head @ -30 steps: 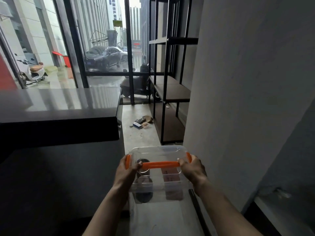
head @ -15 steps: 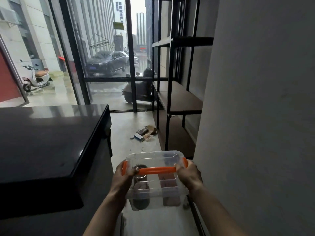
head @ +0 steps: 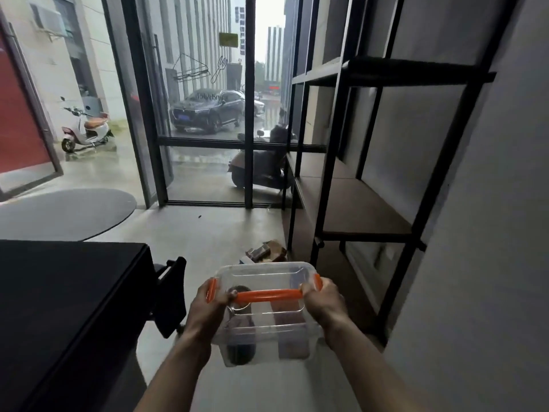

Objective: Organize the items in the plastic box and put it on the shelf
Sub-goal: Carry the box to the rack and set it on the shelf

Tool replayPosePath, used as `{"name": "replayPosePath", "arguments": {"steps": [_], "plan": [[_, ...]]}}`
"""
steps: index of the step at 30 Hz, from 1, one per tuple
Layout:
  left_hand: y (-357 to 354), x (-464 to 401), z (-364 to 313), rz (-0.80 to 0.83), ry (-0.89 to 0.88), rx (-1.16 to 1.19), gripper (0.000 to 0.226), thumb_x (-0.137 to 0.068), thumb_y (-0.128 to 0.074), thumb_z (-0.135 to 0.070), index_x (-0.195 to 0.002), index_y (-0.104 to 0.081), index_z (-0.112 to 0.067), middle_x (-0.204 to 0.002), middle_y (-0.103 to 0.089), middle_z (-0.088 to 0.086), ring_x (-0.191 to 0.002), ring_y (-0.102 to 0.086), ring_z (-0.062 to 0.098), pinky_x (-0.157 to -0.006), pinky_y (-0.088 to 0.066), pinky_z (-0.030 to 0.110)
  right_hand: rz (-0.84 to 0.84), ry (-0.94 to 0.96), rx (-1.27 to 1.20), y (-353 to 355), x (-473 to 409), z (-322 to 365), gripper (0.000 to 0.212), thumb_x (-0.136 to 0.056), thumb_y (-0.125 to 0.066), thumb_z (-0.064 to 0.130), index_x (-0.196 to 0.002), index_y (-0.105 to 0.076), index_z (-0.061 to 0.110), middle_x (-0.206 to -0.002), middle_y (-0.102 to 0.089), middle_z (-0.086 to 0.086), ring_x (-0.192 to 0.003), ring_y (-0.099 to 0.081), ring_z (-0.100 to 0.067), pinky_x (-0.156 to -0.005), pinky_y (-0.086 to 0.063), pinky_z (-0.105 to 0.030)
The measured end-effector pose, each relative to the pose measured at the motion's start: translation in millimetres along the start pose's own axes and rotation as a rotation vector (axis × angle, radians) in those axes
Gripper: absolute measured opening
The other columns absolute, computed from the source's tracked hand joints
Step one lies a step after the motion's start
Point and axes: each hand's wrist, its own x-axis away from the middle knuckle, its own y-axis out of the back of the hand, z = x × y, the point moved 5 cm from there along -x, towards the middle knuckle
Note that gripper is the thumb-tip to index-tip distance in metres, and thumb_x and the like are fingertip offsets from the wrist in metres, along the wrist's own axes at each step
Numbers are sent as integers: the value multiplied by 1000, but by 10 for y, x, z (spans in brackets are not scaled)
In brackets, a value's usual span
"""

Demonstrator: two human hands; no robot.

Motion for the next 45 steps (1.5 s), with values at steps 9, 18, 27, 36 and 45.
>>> {"name": "replayPosePath", "arguments": {"steps": [9, 18, 27, 36, 45], "plan": [[-37, -2864, -760, -59, -24, -7, 92, -61, -71, -49, -146, -45, -26, -141, -53, 9, -124, -53, 32, -99, -48, 51, -14, 36, -21, -898, -2426, 1415, 52, -98, -52, 39, -144, -48, 15, -125, -64, -11, -97, -57, -22, -82, -43, -29], [-380, -5379, -1185, -26, -24, -35, 93, -58, -74, -61, -141, -47, -30, -137, -57, 8, -120, -56, 33, -100, -47, 58, 4, 38, -50, -1589, -4766, 2358, 50, -100, -51, 36, -143, -50, 11, -108, -62, -7, -84, -55, -18, -58, -40, -22], [-1249, -8148, -1710, 63, -9, -53, 103, -54, -74, -65, -146, -41, -32, -140, -53, 7, -122, -54, 33, -100, -48, 54, -3, -21, -143, -1921, -7473, 3150, 55, -92, -49, 38, -143, -49, 17, -122, -66, -11, -110, -64, -29, -97, -52, -43], [-2918, -10111, -2182, 340, -31, -144, 82, -72, -79, -45, -145, -43, -29, -136, -56, 9, -119, -56, 31, -100, -48, 54, -243, -150, -304, -1298, -9241, 3302, 56, -104, -42, 23, -157, -25, 17, -135, -56, -14, -106, -59, -22, -83, -51, -37], [-5131, -10963, -1999, 901, -36, -278, 67, -84, -74, -37, -143, -43, -35, -121, -61, -5, -107, -61, 20, -93, -52, 43, -789, -421, -299, -354, -9703, 2688, 52, -105, -41, 29, -154, -32, 17, -144, -50, -17, -122, -56, -30, -95, -48, -41]]}}
